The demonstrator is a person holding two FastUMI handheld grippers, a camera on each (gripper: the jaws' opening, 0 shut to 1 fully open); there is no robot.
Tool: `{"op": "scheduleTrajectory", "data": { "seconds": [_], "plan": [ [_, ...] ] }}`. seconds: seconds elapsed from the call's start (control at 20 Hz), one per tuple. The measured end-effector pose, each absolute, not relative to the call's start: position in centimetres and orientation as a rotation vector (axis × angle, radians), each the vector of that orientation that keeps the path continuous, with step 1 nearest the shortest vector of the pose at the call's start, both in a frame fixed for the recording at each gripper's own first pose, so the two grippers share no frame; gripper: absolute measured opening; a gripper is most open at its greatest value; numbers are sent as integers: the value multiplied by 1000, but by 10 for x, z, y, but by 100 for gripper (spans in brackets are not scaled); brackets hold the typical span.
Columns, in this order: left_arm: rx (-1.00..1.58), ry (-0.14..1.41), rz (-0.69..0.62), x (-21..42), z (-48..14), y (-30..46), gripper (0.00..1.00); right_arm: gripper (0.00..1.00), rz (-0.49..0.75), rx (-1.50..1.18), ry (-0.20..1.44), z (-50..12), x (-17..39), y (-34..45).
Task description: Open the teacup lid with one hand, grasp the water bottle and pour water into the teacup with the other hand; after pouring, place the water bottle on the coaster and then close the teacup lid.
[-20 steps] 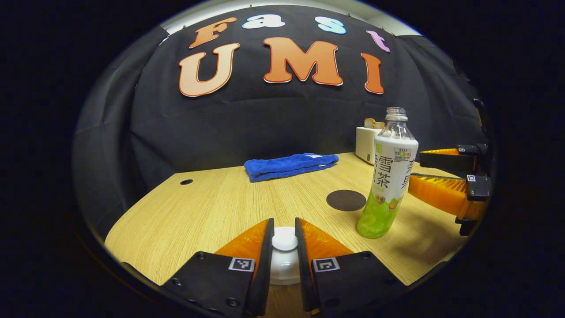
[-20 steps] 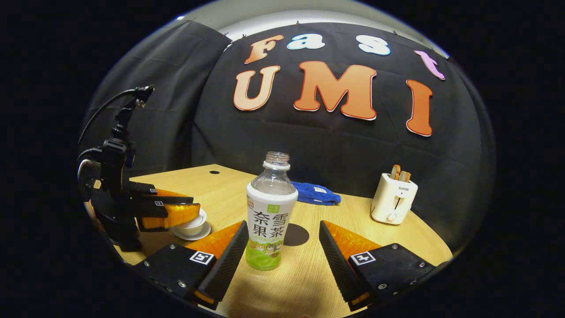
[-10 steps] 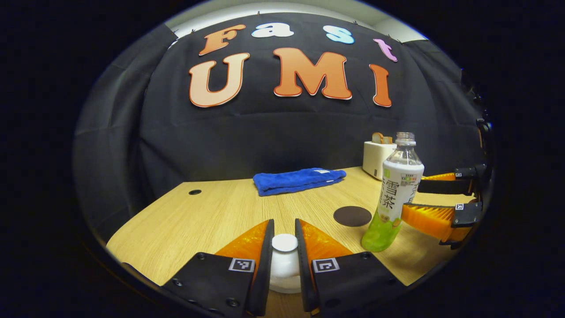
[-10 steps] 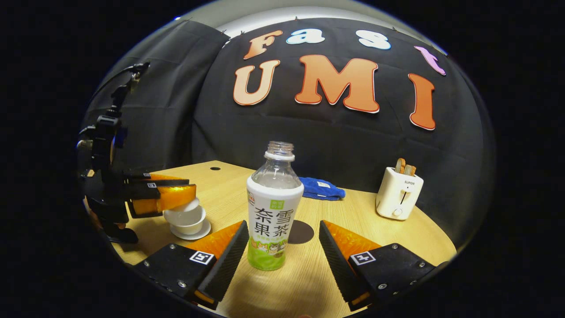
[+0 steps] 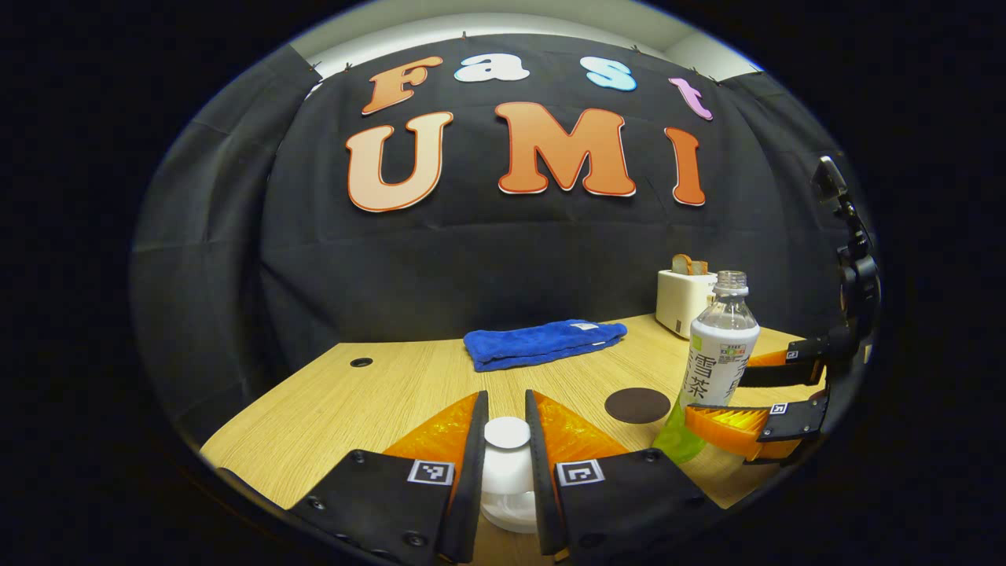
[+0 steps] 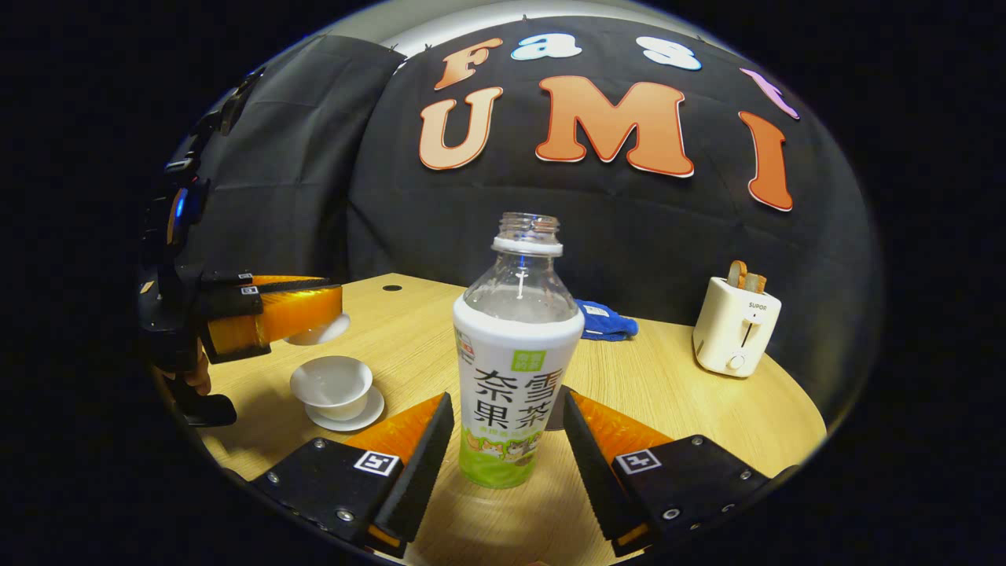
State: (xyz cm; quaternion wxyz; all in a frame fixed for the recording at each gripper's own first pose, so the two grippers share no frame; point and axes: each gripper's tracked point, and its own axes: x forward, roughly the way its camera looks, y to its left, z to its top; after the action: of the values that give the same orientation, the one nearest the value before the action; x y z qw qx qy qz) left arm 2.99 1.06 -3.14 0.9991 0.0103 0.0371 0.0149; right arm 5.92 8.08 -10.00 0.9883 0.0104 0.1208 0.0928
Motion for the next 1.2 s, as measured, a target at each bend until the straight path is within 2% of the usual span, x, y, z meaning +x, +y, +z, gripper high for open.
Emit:
{"op": "scheduleTrajectory", "data": {
  "seconds": [0.15,0.35,0.85,1.2],
  "plan": [
    [35,81,41,27,-32,18,33,74,177,10,259,-104,62,81],
    [29,88,55,23,-35,28,33,66,176,2,265,-98,65,78],
    [32,93,107,9,-36,59,33,65,39,-384,168,-64,75,48],
    [21,92,142,0,-38,79,33,65,3,-651,117,-52,79,45]
  ]
}}
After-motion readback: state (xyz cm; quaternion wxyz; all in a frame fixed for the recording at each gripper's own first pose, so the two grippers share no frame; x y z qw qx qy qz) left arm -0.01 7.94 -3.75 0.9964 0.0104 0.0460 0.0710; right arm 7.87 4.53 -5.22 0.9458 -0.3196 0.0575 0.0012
